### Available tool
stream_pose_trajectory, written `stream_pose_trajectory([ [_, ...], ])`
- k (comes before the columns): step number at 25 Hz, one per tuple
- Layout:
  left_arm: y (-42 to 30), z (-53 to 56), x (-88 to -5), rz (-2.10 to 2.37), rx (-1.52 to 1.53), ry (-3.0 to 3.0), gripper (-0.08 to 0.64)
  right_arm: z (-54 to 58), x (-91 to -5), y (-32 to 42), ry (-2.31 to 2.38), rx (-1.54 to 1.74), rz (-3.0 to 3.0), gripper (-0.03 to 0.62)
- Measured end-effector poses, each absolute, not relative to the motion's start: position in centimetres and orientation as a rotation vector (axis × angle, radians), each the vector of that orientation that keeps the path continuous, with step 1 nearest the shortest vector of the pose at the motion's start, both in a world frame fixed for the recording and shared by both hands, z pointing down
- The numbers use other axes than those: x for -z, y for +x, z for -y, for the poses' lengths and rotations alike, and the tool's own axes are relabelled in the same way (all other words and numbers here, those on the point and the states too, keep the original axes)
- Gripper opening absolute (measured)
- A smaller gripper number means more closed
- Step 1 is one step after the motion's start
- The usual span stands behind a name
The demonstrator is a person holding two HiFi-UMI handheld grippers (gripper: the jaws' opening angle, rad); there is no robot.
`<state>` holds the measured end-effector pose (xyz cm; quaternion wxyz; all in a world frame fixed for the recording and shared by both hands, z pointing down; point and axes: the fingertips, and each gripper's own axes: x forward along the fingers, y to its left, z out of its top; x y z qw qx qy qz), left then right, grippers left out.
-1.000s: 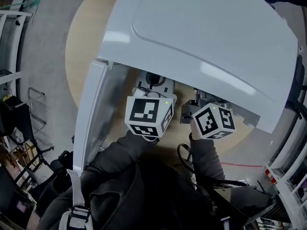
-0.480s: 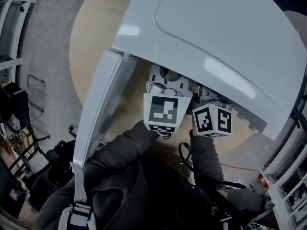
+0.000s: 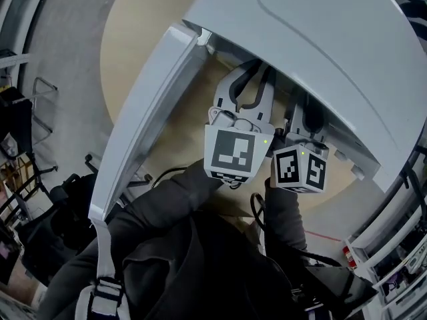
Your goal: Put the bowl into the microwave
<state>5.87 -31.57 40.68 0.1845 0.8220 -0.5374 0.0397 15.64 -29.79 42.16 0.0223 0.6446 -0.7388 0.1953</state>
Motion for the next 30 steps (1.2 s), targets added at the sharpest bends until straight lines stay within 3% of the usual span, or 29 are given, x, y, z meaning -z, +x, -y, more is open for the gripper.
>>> stream_pose_trajectory([
  [14, 7.3, 26.7, -40.7, 1.445, -0.110, 2.344, 0.046, 25.0, -41.8, 16.1, 1.984, -0.555, 2.271, 0.126],
  [16, 7.9, 26.5, -41.2, 1.421, -0.133, 2.348, 0.033, 24.4, -42.5, 15.6, 1.930, -0.561, 2.254, 0.091],
  [17, 8.1, 26.5, -41.6, 1.409, -0.146, 2.349, 0.009, 24.3, -43.1, 15.2, 1.893, -0.572, 2.248, 0.014],
  [30, 9.2, 31.0, -43.0, 1.337, -0.192, 2.367, 0.009, 28.8, -45.4, 14.1, 1.714, -0.657, 2.232, 0.009],
])
